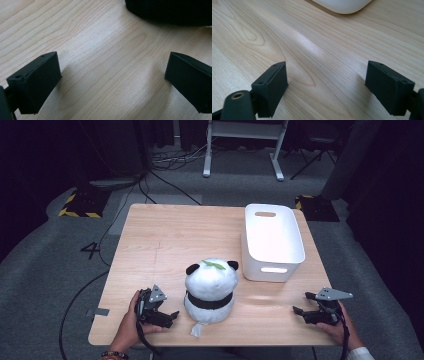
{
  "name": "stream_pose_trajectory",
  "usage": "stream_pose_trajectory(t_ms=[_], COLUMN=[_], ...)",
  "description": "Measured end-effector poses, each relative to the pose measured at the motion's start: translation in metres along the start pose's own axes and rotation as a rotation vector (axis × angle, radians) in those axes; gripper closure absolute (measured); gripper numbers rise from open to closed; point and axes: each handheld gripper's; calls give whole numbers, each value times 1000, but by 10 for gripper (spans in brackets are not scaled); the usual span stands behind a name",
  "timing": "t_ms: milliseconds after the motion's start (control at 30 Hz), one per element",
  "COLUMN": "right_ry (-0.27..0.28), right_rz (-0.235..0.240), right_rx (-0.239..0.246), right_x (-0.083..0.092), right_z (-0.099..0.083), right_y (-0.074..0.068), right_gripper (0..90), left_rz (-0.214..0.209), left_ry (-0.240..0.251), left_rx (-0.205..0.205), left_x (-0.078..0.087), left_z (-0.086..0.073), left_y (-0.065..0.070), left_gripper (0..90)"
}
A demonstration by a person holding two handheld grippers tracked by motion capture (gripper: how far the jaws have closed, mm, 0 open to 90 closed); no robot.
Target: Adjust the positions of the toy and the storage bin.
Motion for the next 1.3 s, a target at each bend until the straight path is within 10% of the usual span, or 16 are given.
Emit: stream_pose_trajectory(t_ms=[233,1300], right_ry=[0,-2], right_rz=[0,3], right_rx=[0,2], right_x=[0,-1], right_z=[0,1], right_y=[0,1], right_gripper=[181,179], left_rz=[-21,-93], left_ry=[11,107], left_rx=[-21,-106], left_x=[7,44], left_z=[0,21], left_y=[5,27], left_gripper=[163,167])
Point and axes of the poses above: each handheld gripper's, and its own axes: x roughly backward along the jaws, z roughly out of its top, y roughly to its right, and after that the axes turned 13 degrees about z, right-handed
